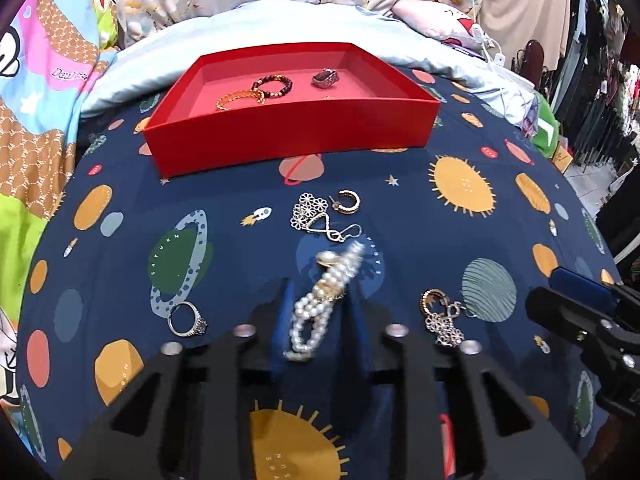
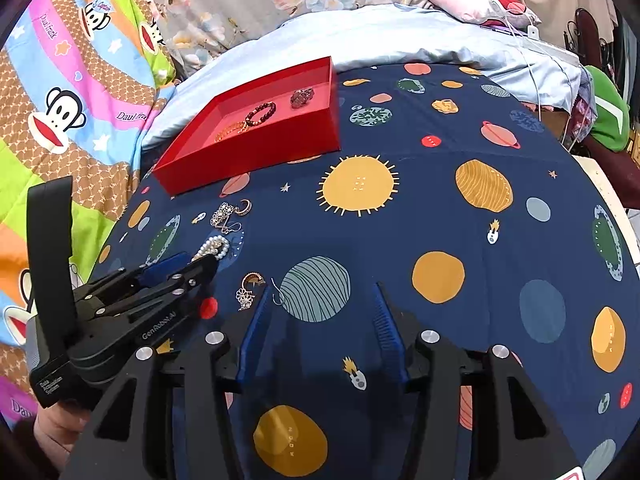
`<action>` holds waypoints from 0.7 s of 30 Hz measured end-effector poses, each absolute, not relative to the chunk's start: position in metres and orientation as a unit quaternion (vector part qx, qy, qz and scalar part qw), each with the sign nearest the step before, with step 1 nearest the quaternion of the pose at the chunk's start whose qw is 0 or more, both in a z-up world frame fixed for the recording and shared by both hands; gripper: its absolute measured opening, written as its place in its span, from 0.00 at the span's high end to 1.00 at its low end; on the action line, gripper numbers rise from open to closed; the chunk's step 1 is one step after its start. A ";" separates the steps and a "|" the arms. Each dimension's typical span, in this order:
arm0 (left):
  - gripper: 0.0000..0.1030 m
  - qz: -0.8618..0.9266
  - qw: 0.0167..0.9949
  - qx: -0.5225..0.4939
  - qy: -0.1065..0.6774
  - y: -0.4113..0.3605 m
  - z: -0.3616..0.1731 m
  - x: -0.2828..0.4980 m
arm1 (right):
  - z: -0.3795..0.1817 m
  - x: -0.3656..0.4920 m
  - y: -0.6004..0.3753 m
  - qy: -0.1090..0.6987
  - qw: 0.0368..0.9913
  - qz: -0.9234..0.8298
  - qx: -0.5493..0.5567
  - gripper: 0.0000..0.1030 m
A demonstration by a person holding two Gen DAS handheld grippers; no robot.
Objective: Organize jewelry
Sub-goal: 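Grasp the pearl necklace with the left tool and lift it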
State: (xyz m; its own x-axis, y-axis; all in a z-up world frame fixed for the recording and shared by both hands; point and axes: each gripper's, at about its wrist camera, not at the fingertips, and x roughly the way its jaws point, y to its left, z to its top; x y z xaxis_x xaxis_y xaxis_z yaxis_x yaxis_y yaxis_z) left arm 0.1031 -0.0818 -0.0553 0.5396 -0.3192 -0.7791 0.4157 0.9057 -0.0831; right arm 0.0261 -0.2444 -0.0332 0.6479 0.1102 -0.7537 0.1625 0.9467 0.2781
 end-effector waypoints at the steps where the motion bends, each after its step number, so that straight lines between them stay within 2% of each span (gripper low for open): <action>1: 0.83 -0.213 0.875 0.054 0.432 -0.081 -0.055 0.102 | -0.033 0.027 -0.244 0.420 0.893 -0.015 0.164 0.51; 9: 0.83 -0.214 0.877 0.044 0.428 -0.063 -0.046 0.086 | -0.033 0.028 -0.241 0.422 0.893 -0.012 0.159 0.50; 21: 0.83 -0.159 0.893 0.007 0.422 0.004 -0.020 0.078 | -0.037 0.032 -0.211 0.432 0.890 0.020 0.142 0.51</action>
